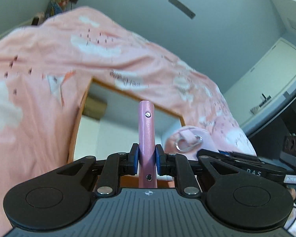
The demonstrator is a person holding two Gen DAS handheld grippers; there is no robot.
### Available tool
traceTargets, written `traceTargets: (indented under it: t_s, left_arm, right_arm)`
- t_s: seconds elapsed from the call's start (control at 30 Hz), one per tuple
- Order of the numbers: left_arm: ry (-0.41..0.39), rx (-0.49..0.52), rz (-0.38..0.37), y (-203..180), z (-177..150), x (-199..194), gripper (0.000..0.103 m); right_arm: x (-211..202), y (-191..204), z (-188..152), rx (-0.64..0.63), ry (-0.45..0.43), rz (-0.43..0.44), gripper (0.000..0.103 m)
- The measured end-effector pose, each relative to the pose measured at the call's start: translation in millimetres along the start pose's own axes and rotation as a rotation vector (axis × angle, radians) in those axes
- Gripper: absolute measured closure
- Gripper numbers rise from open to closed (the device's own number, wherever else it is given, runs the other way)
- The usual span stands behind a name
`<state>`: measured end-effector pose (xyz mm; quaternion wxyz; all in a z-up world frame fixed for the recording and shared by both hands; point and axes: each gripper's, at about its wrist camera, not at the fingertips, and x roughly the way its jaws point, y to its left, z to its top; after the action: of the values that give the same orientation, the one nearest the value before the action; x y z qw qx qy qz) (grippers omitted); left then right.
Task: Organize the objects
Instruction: 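Lower the pink pouch into the orange box and open the right tool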
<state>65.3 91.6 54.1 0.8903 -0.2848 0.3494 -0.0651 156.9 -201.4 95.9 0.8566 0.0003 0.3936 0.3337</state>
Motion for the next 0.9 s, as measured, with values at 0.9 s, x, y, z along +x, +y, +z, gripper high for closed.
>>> traceTargets:
  t_s: [0.9]
  left_arm:
    - [0.390, -0.038, 0.113, 46.6, -13.6, 167.4, 0.083]
  right_arm:
    - [139.0, -69.8, -11.1, 0.159, 0.182, -0.163, 0.071]
